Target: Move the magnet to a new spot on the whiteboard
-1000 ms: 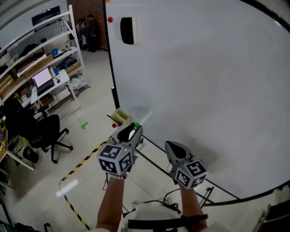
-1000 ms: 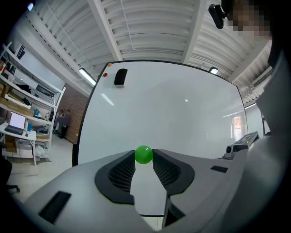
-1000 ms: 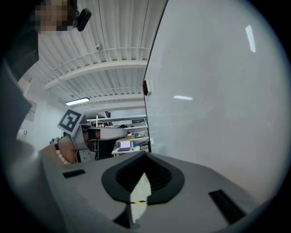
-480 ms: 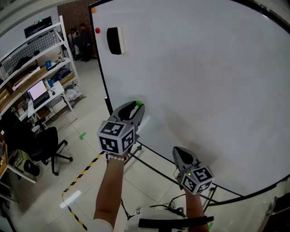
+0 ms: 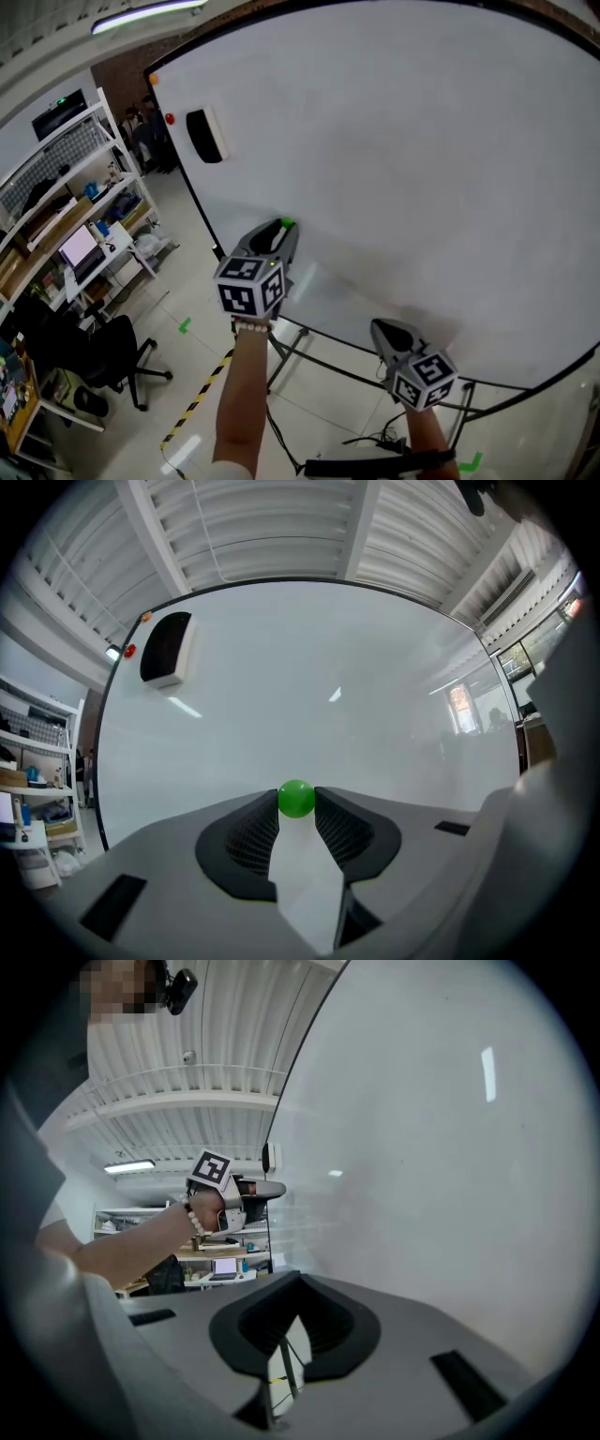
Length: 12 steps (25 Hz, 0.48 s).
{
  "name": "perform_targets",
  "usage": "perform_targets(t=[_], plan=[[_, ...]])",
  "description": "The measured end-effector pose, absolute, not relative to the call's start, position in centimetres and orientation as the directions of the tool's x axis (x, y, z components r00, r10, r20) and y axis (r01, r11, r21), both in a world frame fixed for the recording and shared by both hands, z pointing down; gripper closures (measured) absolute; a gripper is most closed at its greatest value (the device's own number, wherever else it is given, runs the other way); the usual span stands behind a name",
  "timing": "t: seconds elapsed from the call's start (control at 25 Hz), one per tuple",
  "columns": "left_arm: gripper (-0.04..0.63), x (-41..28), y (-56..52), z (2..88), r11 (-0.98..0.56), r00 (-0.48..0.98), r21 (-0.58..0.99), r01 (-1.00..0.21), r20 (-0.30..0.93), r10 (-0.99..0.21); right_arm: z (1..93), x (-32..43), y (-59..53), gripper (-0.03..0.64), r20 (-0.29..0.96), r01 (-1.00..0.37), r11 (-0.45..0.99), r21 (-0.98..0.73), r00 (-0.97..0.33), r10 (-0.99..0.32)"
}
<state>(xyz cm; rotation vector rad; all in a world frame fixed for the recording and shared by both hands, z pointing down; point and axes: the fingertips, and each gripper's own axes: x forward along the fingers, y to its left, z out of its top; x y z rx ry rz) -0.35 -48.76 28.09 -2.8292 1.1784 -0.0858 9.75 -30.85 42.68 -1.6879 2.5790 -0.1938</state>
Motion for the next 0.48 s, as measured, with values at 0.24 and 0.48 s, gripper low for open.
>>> perform_targets(t=[0.24, 0.48], plan=[[0.475, 0.7, -50.4, 28.1, -0.702, 0.702, -0.099, -0.705, 0.042, -0.711, 42.6, 10.9, -31.2, 0.607, 0.021, -0.915, 0.378, -0.144, -0.385, -0.923], [0.474, 0.9, -50.2, 27.9, -0.695, 0.696, -0.118, -0.709, 0.042, -0.717, 41.9, 11.4, -31.1, 0.607, 0.023, -0.921, 0.365, -0.137, -0.371, -0.928]])
